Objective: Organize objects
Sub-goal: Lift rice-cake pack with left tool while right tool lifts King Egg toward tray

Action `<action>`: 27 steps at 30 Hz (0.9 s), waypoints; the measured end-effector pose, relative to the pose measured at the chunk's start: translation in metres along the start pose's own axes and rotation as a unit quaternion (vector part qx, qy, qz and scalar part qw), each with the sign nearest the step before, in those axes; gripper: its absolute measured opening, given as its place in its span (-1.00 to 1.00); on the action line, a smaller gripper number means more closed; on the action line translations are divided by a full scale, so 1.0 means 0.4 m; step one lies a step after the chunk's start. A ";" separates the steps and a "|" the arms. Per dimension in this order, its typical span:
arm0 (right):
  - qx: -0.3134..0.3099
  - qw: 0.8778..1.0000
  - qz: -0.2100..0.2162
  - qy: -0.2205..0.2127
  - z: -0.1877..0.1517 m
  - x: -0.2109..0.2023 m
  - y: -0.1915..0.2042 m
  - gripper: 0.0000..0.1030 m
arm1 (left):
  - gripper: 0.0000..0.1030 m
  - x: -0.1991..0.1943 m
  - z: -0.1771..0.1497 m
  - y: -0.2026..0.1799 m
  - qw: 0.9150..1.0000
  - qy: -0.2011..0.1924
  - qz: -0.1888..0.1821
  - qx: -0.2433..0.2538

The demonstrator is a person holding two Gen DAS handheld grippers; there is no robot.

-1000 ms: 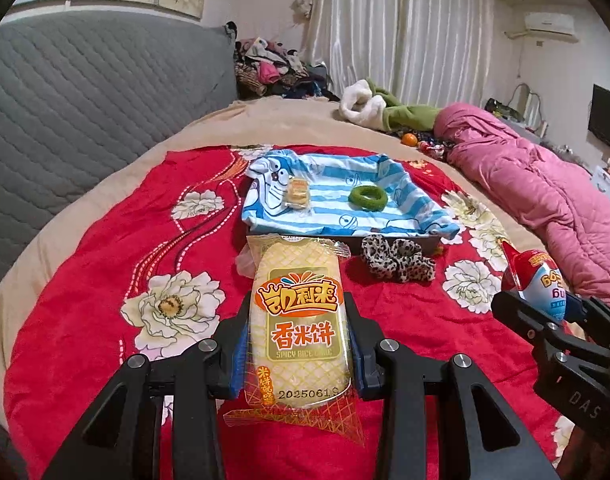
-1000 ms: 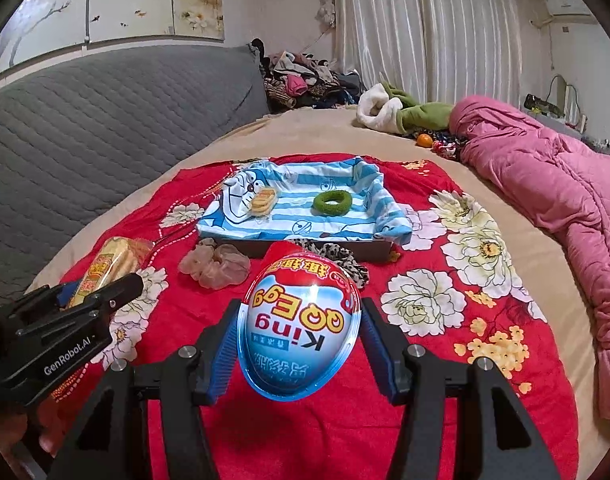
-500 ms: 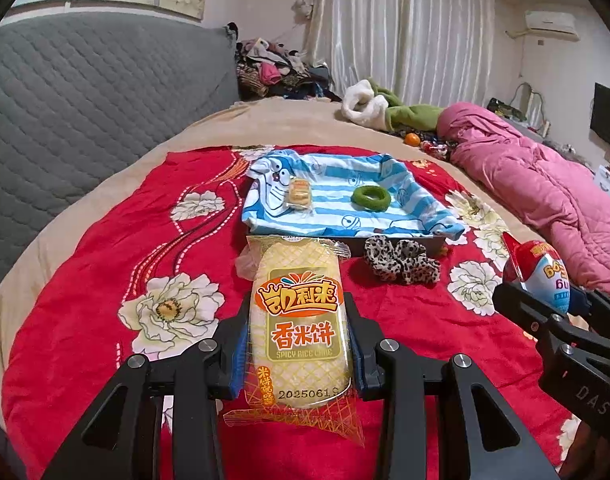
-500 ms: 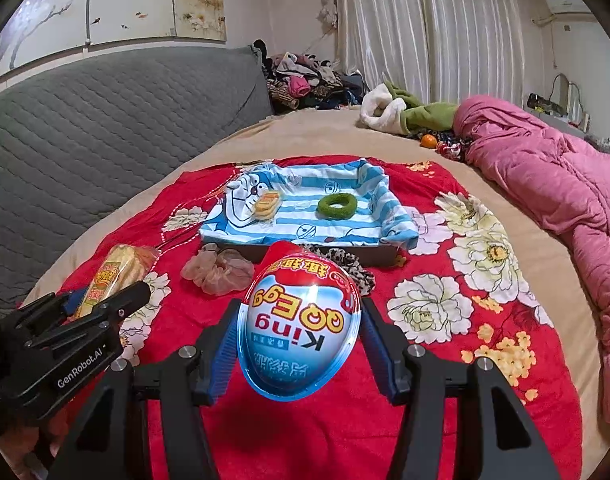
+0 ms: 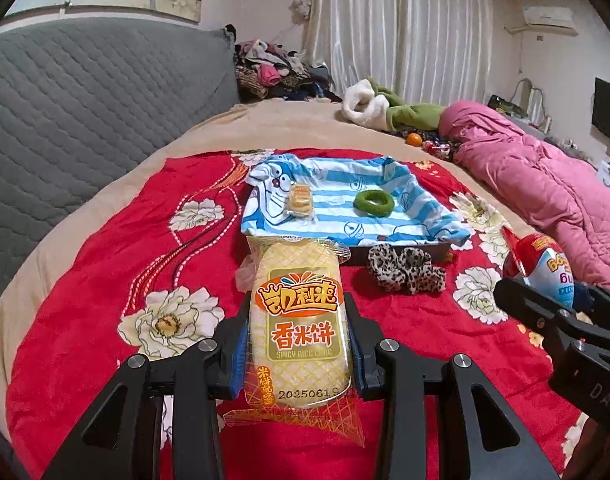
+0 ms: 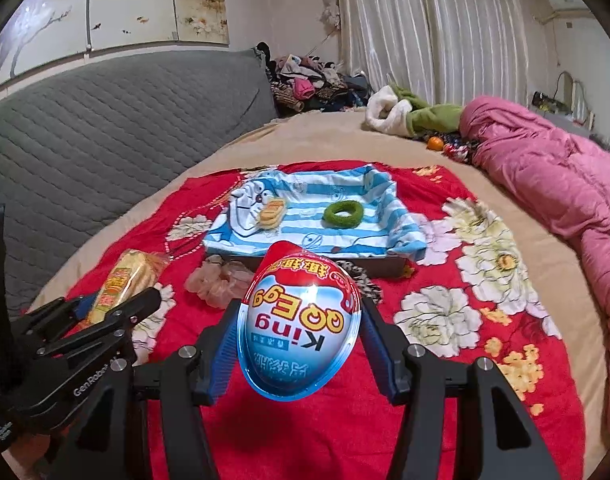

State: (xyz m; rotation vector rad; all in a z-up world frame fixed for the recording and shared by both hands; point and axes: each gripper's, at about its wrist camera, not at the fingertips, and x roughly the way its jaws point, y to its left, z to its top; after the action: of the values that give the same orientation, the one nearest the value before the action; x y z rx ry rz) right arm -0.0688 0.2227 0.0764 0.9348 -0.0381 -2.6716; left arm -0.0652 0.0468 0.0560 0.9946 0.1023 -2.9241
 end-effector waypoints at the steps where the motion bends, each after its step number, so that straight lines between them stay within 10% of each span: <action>1: 0.002 1.000 0.002 0.000 0.003 0.001 -0.002 0.10 | -0.22 0.001 0.003 -0.001 1.000 -0.001 0.001 0.002; 27: -0.003 0.999 -0.002 -0.042 0.113 -0.002 -0.001 0.10 | -0.22 0.040 0.115 -0.008 1.000 -0.018 0.001 0.012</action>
State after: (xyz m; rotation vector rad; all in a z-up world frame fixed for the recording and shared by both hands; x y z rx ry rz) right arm -0.0961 0.2200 0.1126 0.8222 -0.0463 -2.7110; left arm -0.1060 0.0459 0.0829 0.9425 0.0651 -2.9462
